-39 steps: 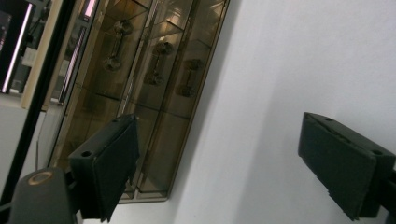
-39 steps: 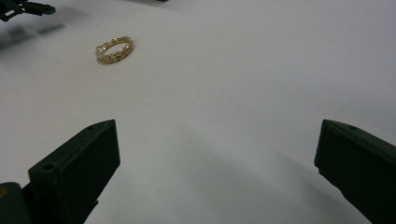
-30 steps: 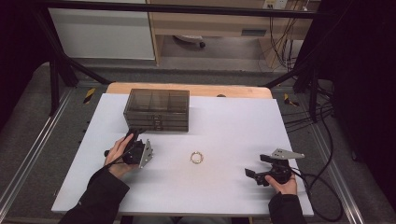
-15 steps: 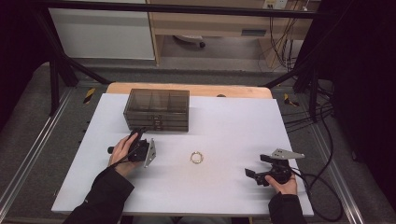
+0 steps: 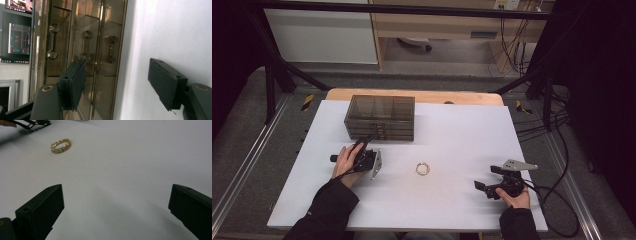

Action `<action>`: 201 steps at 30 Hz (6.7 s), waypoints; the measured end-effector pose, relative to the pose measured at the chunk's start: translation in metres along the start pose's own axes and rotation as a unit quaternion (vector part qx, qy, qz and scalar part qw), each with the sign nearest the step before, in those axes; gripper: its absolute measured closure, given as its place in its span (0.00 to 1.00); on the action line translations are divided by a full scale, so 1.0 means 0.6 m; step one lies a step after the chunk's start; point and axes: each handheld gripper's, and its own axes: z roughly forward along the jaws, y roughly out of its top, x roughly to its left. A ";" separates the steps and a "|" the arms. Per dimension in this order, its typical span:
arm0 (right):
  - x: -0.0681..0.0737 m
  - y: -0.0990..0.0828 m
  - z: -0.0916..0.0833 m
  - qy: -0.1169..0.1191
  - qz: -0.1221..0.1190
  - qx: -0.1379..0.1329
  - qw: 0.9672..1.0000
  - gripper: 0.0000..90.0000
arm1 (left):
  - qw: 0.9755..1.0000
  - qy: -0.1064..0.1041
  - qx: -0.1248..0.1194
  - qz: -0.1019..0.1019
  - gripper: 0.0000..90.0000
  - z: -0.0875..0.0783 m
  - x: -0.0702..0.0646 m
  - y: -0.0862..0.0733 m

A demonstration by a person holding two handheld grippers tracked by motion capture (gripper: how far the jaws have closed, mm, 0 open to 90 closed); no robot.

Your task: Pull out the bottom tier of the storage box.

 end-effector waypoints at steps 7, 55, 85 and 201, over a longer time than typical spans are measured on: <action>0.000 0.000 -0.001 -0.001 0.002 0.000 1.000 0.01 | 1.000 0.018 0.008 0.010 0.41 0.010 -0.006 0.004; 0.000 0.000 0.000 -0.002 -0.001 0.000 1.000 0.01 | 0.994 0.088 0.022 0.066 0.79 0.058 -0.039 0.020; -0.001 0.000 0.000 -0.001 -0.001 -0.001 1.000 0.01 | 0.989 0.111 0.034 0.090 0.89 0.062 -0.046 0.023; 0.000 0.001 -0.001 -0.002 -0.001 0.000 1.000 0.01 | 0.994 0.080 0.028 0.071 0.76 0.026 -0.041 0.013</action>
